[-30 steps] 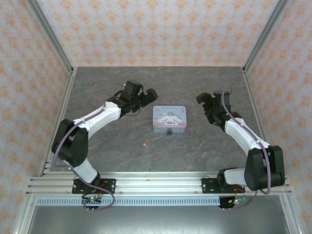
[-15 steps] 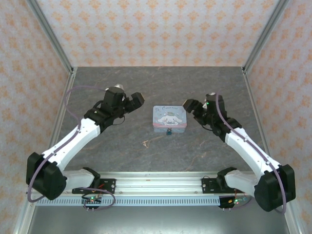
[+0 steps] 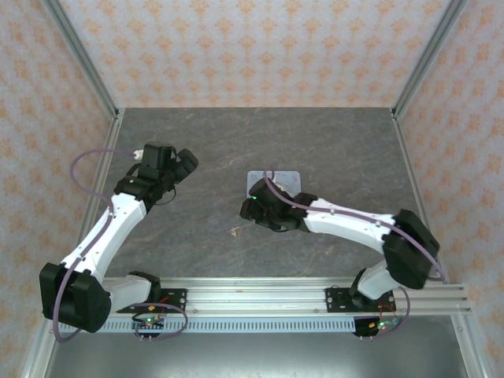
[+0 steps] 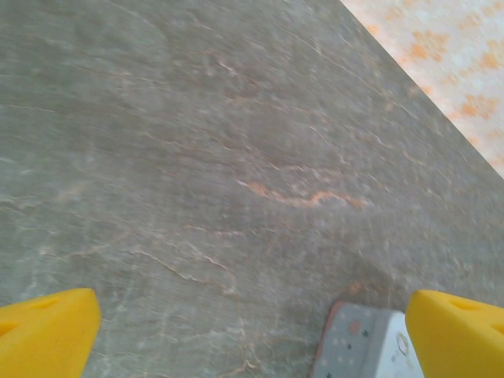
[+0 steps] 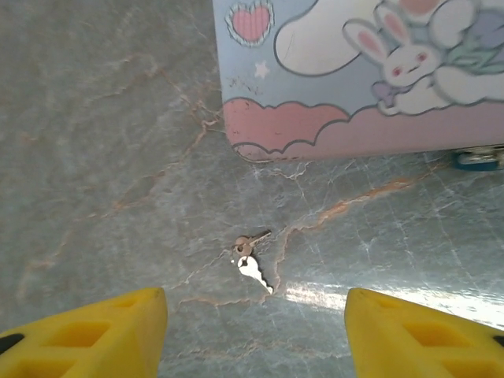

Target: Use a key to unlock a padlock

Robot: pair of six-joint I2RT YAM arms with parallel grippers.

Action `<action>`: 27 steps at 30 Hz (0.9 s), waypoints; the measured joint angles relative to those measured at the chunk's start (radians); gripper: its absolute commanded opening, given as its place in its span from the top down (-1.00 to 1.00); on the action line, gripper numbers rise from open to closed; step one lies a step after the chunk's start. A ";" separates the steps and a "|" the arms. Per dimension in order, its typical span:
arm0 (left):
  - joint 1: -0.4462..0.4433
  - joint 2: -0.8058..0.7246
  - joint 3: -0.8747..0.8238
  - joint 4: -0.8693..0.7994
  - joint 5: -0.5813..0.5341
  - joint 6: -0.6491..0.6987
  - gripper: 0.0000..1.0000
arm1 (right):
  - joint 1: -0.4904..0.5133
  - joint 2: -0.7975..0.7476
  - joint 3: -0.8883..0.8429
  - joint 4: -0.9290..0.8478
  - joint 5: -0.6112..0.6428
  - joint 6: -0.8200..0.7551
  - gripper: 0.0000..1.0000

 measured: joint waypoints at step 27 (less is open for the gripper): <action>0.226 -0.017 -0.152 0.001 0.149 -0.056 -1.00 | 0.141 0.550 0.566 -0.438 0.095 0.063 -0.14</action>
